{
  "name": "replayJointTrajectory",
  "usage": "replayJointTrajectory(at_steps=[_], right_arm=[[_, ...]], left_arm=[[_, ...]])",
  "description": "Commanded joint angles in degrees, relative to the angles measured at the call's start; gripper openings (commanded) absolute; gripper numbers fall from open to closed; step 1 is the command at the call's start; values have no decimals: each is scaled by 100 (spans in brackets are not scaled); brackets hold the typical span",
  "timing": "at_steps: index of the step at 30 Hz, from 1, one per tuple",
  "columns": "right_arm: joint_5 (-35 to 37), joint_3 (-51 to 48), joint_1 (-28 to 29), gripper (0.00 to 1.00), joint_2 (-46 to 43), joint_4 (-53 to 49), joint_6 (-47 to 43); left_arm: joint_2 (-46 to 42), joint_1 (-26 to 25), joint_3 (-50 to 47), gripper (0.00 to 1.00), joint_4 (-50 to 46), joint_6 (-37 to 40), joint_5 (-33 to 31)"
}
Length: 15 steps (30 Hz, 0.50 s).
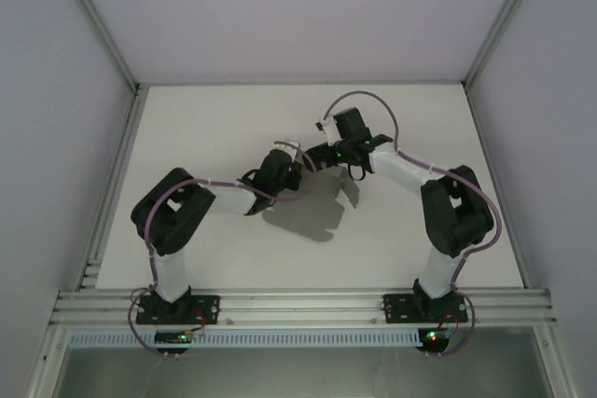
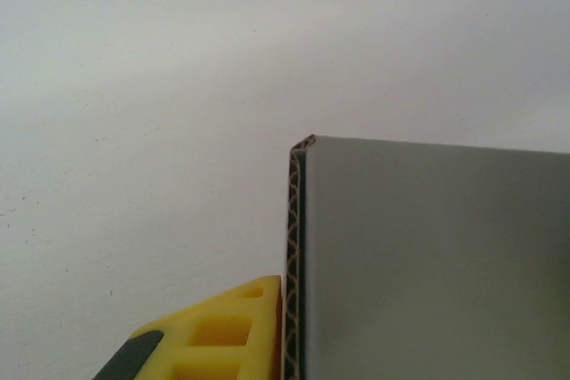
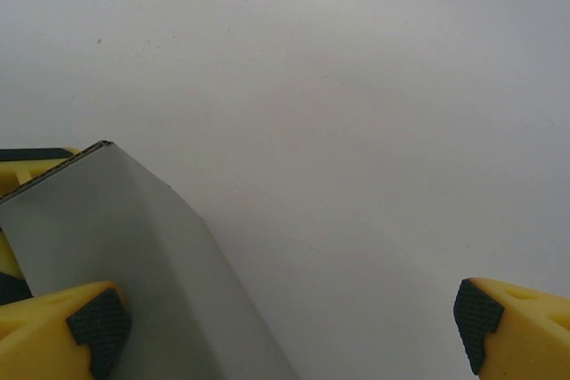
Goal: Assemble paper box
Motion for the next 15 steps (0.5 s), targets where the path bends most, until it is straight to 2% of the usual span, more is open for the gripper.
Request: replayJointTrajectory(at_steps=[1,8,13,15], right_arm=[[519,-424,234,99,518,-1194,-79],[503,-440,234,99,505,-1248,-66],[663,-517,241,99,514,-1157,-8],[660,-604,244,98,446,-1122,101]], left_arm=[[158,-52,-183,14,-127,-70,390],[314,-52,-318,12,63,-159,382],[351,-51,-211,11,-134,-77,334],[364,-60,-199,0,-186,-102,402]])
